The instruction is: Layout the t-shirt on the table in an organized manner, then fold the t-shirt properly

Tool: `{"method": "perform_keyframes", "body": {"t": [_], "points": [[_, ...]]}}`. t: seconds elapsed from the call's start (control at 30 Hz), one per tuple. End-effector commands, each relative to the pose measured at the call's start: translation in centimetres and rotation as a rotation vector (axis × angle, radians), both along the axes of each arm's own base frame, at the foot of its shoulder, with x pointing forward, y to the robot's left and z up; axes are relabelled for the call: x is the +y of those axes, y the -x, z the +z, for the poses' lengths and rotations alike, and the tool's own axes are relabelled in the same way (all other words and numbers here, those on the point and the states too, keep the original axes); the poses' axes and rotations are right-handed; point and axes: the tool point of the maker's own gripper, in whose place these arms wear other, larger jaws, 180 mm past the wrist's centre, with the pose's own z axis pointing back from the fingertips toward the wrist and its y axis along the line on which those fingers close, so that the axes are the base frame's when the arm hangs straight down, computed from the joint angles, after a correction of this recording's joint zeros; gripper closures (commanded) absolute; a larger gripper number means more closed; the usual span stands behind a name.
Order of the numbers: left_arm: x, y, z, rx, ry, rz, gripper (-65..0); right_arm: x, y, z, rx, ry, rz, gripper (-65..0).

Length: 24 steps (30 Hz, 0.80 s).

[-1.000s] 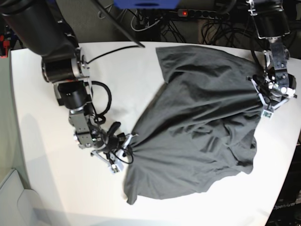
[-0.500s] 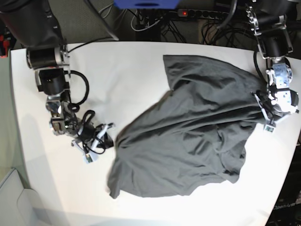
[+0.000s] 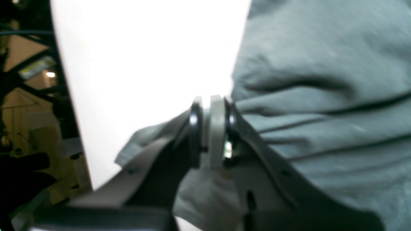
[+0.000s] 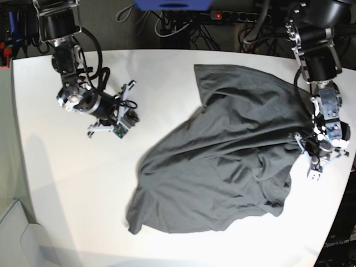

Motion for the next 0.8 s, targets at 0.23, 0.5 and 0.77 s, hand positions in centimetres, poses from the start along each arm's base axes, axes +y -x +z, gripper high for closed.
{"method": "perform_keyframes", "body": {"t": [0.23, 0.5, 0.77], "points": [[3.3, 1.7, 6.2, -0.093, -0.082, 0.115, -4.2, 0.1, -9.1, 8.0, -0.22, -0.079, -0.049, -6.5], [0.1, 8.9, 1.9, 0.059, -0.082, 0.128, -4.2, 0.4, -17.6, 9.0, -0.132, -0.138, -0.12, -6.5], [-2.2, 11.5, -2.4, 0.126, -0.001, 0.116, -4.2, 6.5, -19.8, 9.4, -0.067, -0.285, -0.087, -6.5]]}}
